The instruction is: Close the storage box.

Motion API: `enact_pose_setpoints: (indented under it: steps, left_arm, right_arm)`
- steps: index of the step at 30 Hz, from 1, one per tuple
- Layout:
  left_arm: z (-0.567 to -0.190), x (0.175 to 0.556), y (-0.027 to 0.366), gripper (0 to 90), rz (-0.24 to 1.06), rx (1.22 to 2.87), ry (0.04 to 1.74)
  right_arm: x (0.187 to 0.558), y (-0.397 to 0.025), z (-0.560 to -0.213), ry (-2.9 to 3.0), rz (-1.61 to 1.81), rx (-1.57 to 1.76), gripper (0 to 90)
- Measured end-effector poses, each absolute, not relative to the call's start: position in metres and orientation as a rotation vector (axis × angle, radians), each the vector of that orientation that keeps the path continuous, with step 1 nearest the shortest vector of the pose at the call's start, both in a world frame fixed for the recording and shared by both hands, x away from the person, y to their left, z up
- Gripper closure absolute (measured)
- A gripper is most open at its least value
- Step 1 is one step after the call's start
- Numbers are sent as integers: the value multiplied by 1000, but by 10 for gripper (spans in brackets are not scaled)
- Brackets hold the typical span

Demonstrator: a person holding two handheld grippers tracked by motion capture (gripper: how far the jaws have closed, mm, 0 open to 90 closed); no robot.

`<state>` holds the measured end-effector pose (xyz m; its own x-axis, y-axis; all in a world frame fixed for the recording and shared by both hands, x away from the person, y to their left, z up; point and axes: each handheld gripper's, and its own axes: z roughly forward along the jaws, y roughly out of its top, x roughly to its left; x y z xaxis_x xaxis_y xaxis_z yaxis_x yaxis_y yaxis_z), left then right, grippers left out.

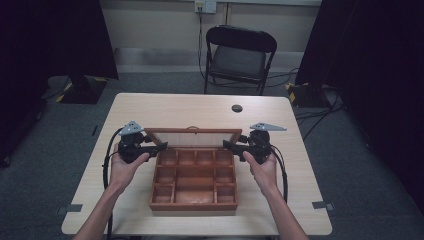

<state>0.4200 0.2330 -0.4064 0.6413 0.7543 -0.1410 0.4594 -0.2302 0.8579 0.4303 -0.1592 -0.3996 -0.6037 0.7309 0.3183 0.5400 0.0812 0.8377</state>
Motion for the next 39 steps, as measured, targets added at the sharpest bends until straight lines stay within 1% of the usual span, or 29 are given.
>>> enact_pose_setpoints:
  steps: [2, 6, 14, 15, 16, 25, 35, 37, 39]
  left_arm:
    - [-408, 420, 234, 351, 365, 1882, 967]
    - [-410, 416, 233, 357, 359, 1887, 961]
    - [-407, 409, 233, 338, 361, 1872, 945]
    - [-407, 407, 234, 339, 360, 1868, 939]
    - [-407, 406, 233, 360, 353, 1856, 945]
    - [-405, 396, 231, 388, 410, 1899, 917]
    - [-407, 389, 228, 359, 427, 1910, 906]
    - [-408, 389, 229, 321, 405, 1901, 916]
    - [-409, 388, 230, 306, 401, 1895, 919]
  right_arm:
    - [430, -159, -401, 2183, 1545, 1296, 289]
    - [425, -159, -404, 2200, 1533, 1284, 285]
    - [419, -159, -405, 2201, 1524, 1281, 289]
    - [418, -159, -405, 2197, 1526, 1281, 288]
    - [416, -160, -405, 2191, 1534, 1286, 290]
    - [407, -159, -404, 2200, 1520, 1264, 291]
    - [400, -160, -409, 2210, 1517, 1263, 289]
    - [399, -160, -410, 2210, 1517, 1260, 289]
    - [397, -160, -410, 2210, 1517, 1266, 288]
